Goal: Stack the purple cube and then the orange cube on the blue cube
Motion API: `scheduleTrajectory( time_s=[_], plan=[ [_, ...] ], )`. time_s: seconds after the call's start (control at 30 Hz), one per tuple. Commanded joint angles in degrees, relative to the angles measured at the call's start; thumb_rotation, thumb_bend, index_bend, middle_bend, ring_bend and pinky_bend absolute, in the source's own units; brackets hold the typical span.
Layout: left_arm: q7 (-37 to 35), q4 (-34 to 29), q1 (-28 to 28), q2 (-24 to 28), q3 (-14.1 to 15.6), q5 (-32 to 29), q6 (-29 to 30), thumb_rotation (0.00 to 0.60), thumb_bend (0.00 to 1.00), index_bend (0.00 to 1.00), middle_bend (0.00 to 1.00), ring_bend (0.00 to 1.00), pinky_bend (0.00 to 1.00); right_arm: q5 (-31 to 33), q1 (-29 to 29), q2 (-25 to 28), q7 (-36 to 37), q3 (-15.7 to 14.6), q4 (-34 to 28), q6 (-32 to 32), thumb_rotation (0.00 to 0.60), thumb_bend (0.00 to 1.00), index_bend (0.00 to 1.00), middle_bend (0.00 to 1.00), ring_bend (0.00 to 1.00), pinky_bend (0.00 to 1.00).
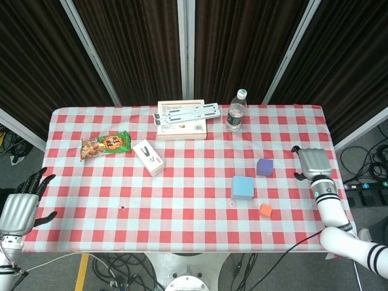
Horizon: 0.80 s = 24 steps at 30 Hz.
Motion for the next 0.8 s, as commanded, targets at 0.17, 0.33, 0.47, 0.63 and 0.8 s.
scheduleTrajectory(
  time_s=[0.17, 0.33, 0.47, 0.63, 0.8],
  plan=[
    [-0.5, 0.5, 0.0, 0.1, 0.2, -0.2, -0.4, 0.600, 0.05, 0.21, 0.14, 0.13, 0.27, 6.6, 5.0, -5.9, -3.2, -1.7, 4.0, 0.1, 0.600, 0.15, 0.27, 1.00, 1.00, 1.00],
    [-0.9, 0.7, 0.1, 0.2, 0.2, -0.4, -0.5, 0.600, 0.05, 0.21, 0.14, 0.13, 0.27, 8.2, 6.7, -7.8, -4.0, -2.5, 5.3, 0.5, 0.600, 0.15, 0.27, 1.00, 1.00, 1.00],
    [-1.0, 0.8, 0.0, 0.3, 0.2, -0.2, -0.5, 0.600, 0.05, 0.21, 0.14, 0.13, 0.27, 9.6, 7.9, -8.9, -4.6, -3.0, 5.8, 0.7, 0.600, 0.15, 0.27, 1.00, 1.00, 1.00],
    [-1.1, 0.7, 0.0, 0.3, 0.4, 0.3, -0.4, 0.600, 0.05, 0.21, 0.14, 0.13, 0.27, 10.5, 9.1, -11.0, -5.1, -3.1, 5.9, 2.6, 0.600, 0.15, 0.27, 1.00, 1.00, 1.00],
    [-1.3, 1.2, 0.0, 0.3, 0.5, 0.5, -0.4, 0.600, 0.05, 0.25, 0.14, 0.13, 0.27, 12.1, 10.2, -12.4, -6.0, -3.3, 6.9, 3.2, 0.600, 0.15, 0.27, 1.00, 1.00, 1.00]
  ],
)
